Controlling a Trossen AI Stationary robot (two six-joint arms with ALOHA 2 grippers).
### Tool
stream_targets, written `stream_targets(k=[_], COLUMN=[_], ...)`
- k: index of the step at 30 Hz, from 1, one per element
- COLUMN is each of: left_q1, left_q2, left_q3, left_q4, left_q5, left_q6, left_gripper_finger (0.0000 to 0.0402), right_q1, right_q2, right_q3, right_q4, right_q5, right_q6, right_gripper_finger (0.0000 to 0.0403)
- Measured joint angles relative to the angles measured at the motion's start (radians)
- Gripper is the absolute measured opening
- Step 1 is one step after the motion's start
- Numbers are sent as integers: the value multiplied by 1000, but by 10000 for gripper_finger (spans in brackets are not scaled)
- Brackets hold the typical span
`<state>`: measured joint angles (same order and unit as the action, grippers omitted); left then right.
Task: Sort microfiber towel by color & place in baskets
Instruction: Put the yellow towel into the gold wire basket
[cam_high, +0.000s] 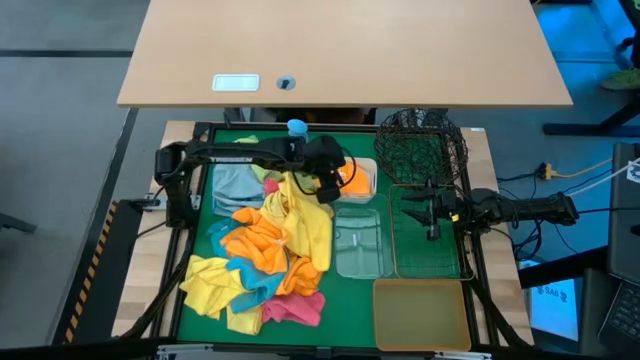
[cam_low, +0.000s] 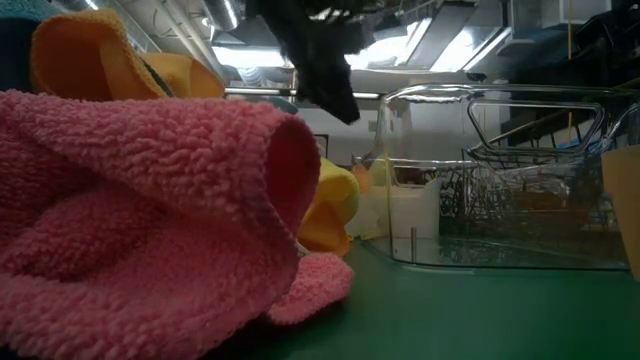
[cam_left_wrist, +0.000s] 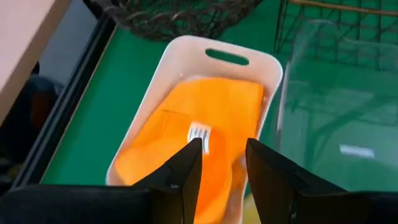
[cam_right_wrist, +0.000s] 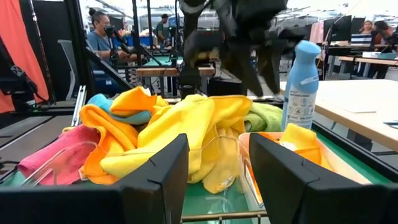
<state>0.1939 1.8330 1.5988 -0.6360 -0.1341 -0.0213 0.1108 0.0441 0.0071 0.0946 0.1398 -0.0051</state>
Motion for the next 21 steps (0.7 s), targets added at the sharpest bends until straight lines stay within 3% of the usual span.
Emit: stream_targets(k=[5,13,21], left_q1=[-33,-115,-180], left_q2=[-16,-21,-22], left_q3=[77,87,87], left_q4=[-229,-491,-586], left_q5=[23,28,-33], left_q6=[-2,29,62], left_gripper_finger=[118,118,118], right_q1=[0,0,0], right_q2=[2,2,2], right_q3=[0,0,0], right_q4=[2,0,1], right_q5=[-1,-1,-1], right_q6=[0,0,0], right_gripper_finger=[170,170,170])
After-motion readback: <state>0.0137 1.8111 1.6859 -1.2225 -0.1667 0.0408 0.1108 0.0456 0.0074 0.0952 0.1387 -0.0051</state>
